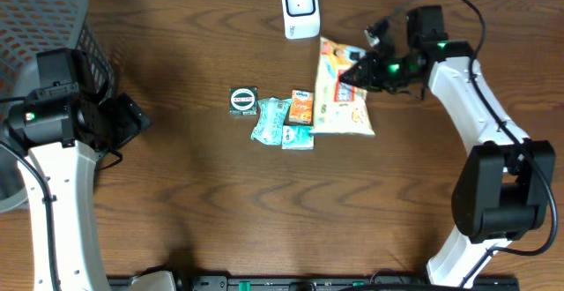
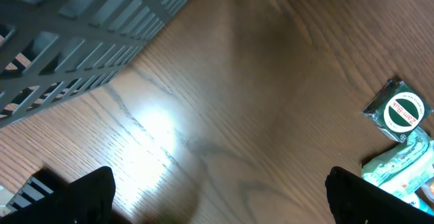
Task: Scan the item barcode
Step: 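Lift the snack bag up toward the scanner with the right gripper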
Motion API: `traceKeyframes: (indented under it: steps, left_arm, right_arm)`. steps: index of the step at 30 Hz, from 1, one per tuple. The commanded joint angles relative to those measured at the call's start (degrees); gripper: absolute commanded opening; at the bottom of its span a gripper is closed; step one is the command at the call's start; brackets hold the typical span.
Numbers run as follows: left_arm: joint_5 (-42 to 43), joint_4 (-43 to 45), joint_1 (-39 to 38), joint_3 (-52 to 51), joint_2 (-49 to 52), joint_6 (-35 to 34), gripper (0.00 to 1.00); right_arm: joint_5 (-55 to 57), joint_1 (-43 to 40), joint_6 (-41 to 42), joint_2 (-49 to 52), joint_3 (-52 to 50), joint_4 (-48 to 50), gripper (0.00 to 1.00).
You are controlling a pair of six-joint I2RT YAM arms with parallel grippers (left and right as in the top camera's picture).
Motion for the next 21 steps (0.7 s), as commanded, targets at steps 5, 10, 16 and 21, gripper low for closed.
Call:
traceKeyframes:
  steps: [5, 10, 16, 21]
  left_arm:
    - [-0.9, -0.3, 0.2, -0.2, -0.2, -0.3, 0.97]
    - [-1.0, -0.3, 0.2, -0.2, -0.2, -0.3, 0.97]
    - [-0.9, -0.3, 0.2, -0.2, -0.2, -0.3, 0.97]
    - [-0.9, -0.3, 0.2, -0.2, -0.2, -0.3, 0.98]
  right_arm:
    - [6.0, 5.2, 7.6, -1.3, 1.3, 19.6, 0.01]
    - [17.1, 8.1, 16.7, -1.2, 1.3, 34.8, 0.01]
    - [22.4, 10.1, 23.8, 0.2, 1.5, 52.0, 0.01]
    - [25.3, 10.2, 26.8, 6.5, 5.9, 57.0, 0.01]
